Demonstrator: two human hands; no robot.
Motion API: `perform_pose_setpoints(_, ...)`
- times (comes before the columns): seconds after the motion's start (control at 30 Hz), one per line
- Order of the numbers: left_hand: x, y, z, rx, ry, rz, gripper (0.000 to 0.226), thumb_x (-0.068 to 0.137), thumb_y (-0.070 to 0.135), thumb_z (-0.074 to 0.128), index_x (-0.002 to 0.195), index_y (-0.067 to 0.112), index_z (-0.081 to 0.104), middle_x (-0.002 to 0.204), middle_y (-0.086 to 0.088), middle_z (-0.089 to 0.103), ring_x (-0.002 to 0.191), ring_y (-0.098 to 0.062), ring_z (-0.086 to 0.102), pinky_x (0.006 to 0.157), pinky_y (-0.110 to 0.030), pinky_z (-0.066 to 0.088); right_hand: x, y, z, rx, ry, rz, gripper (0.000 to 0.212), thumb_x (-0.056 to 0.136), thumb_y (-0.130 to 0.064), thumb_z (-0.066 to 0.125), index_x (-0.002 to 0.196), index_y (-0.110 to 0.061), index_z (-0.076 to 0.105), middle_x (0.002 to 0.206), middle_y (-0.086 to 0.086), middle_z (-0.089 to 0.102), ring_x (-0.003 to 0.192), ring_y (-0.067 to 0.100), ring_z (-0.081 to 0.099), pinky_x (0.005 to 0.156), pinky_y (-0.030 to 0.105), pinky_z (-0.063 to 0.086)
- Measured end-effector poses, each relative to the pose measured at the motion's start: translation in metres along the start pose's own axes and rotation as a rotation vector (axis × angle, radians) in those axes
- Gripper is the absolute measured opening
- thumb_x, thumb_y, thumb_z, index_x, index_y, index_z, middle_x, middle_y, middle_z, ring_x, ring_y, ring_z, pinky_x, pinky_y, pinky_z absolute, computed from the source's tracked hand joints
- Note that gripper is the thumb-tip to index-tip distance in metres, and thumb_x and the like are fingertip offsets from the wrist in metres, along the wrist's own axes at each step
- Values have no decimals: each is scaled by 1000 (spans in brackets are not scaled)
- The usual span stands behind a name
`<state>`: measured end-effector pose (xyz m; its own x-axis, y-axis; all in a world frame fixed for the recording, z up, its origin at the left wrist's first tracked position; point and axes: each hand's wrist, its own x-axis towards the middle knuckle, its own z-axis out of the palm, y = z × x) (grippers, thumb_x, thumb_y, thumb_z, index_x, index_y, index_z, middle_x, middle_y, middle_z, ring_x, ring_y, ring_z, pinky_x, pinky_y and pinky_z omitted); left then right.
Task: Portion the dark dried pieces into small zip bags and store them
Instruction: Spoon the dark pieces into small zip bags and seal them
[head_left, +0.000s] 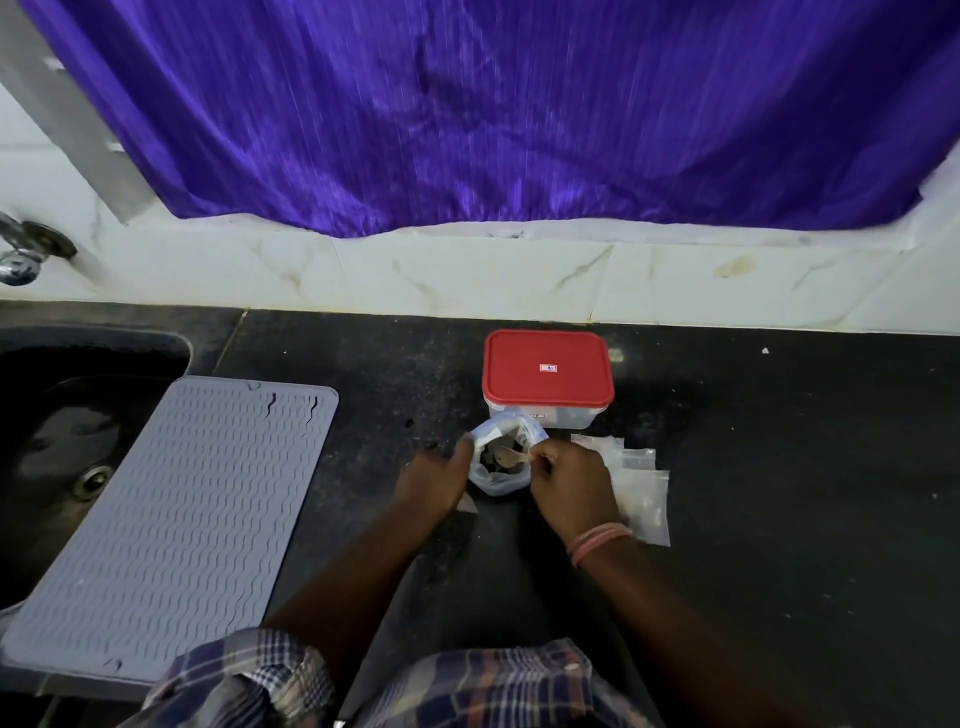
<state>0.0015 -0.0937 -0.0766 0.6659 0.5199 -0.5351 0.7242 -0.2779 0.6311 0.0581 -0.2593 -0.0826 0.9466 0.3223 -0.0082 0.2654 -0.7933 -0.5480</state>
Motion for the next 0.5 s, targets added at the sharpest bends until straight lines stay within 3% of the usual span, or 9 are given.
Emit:
perform_pose_setpoints(0.07, 5, -2, 11, 45, -37, -6, 68, 79, 78, 56, 93, 14, 74, 80, 0, 69, 80, -18, 70, 64, -27, 47, 0, -1, 2, 9, -24, 11, 14, 86, -18, 60, 82, -19, 73, 81, 4, 73, 79, 24, 68, 73, 35, 54)
perform_pose_setpoints(0.13, 16, -11, 23, -21, -33, -53, 82, 53, 81, 66, 100, 16, 76, 90, -4, 75, 85, -21, 73, 73, -31, 58, 0, -3, 3, 10, -53, 17, 14, 86, -18, 60, 84, -19, 75, 84, 4, 73, 82, 23, 68, 74, 31, 52)
perform_pose_setpoints(0.2, 22, -11, 27, -82, 0, -103, 69, 60, 59, 78, 111, 13, 75, 101, -8, 76, 92, -23, 73, 83, -36, 60, -1, -6, 2, 10, -64, 17, 14, 87, -18, 61, 87, -18, 76, 86, 3, 73, 83, 21, 67, 74, 27, 47)
perform_pose_setpoints(0.27, 15, 1, 21, -79, 50, -86, 46, 76, 38, 77, 111, 9, 74, 103, -9, 75, 94, -24, 71, 80, -33, 56, -1, -6, 1, 21, -48, 11, 12, 87, -18, 61, 84, -17, 73, 84, 4, 72, 81, 22, 66, 73, 29, 48)
perform_pose_setpoints(0.4, 15, 13, 14, -21, 123, -21, 32, 87, 34, 69, 104, 8, 74, 96, -10, 73, 93, -27, 70, 70, -27, 43, 2, 1, -2, -20, 21, -42, 9, 85, -19, 55, 75, -17, 54, 78, 6, 62, 74, 27, 61, 65, 39, 48)
perform_pose_setpoints(0.5, 16, 12, 13, 64, 123, 95, 20, 86, 28, 68, 87, 8, 72, 81, -6, 70, 84, -26, 70, 63, -28, 40, 2, 1, -2, -73, -20, -46, 10, 86, -21, 54, 78, -17, 57, 83, 7, 65, 78, 28, 63, 67, 39, 49)
